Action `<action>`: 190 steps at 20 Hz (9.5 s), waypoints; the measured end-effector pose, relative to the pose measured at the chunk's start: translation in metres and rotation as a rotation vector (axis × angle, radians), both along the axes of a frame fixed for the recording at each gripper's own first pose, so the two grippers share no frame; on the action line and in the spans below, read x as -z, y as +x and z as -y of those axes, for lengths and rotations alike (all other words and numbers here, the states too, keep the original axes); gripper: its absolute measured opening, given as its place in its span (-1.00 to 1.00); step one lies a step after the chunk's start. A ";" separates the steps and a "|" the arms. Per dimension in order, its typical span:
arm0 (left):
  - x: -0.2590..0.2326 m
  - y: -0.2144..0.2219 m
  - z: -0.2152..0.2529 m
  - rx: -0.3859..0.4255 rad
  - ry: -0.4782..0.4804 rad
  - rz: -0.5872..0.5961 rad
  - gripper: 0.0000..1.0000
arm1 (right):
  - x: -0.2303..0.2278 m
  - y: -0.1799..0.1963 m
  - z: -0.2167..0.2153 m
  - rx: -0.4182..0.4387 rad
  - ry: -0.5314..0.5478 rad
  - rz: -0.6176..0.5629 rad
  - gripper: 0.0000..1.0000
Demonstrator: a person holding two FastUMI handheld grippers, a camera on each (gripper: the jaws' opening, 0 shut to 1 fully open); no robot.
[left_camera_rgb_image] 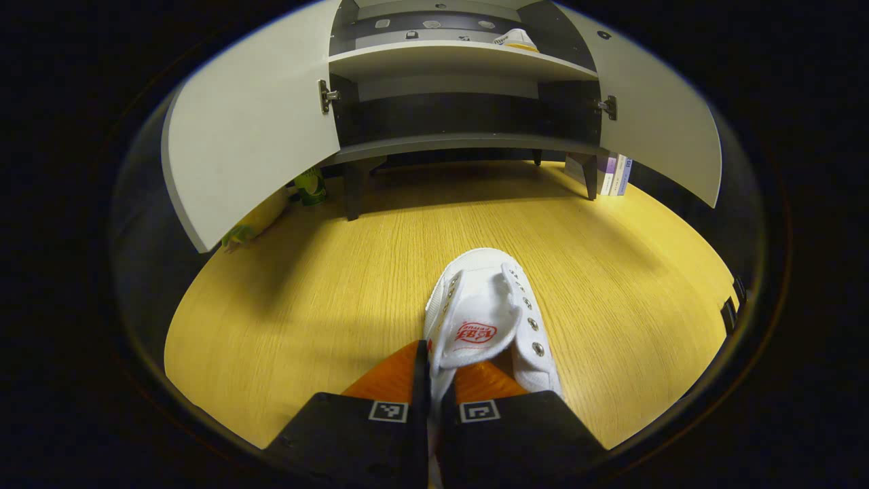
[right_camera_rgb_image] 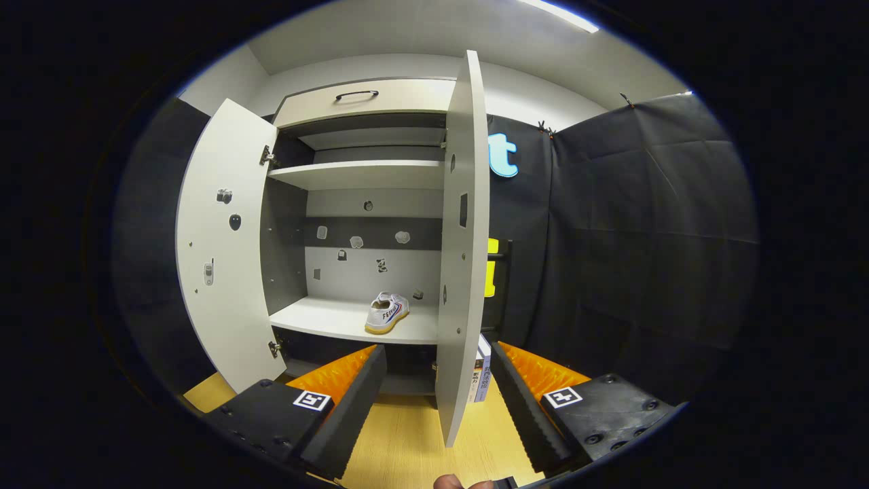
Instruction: Grab one shoe with the right hand and put it into the shoe cabinet, grab the other shoe with the left hand and put it into the shoe cabinet; then close the right door with the right hand and the left door with the left hand.
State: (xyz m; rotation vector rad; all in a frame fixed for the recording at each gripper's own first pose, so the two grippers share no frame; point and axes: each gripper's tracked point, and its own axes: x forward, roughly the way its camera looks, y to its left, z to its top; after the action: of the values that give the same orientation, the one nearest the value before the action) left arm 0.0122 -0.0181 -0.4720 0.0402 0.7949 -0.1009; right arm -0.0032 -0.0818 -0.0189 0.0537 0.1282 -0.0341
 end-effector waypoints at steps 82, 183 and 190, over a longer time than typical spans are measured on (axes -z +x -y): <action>-0.454 0.234 0.030 -0.174 0.106 0.603 0.92 | 0.015 0.052 0.157 0.066 0.052 -0.020 0.96; -0.485 0.071 -0.007 -0.056 -0.139 0.729 0.91 | -0.036 0.035 -0.016 -0.108 0.140 0.073 0.96; -0.513 0.019 -0.011 -0.074 -0.148 0.755 0.89 | -0.048 0.033 -0.032 -0.093 0.139 0.103 0.96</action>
State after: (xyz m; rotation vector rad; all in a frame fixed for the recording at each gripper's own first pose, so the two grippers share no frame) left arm 0.0310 -0.0074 0.0406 -0.0882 0.0327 -0.0660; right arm 0.0297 -0.0496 0.0289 0.1875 0.0302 0.0706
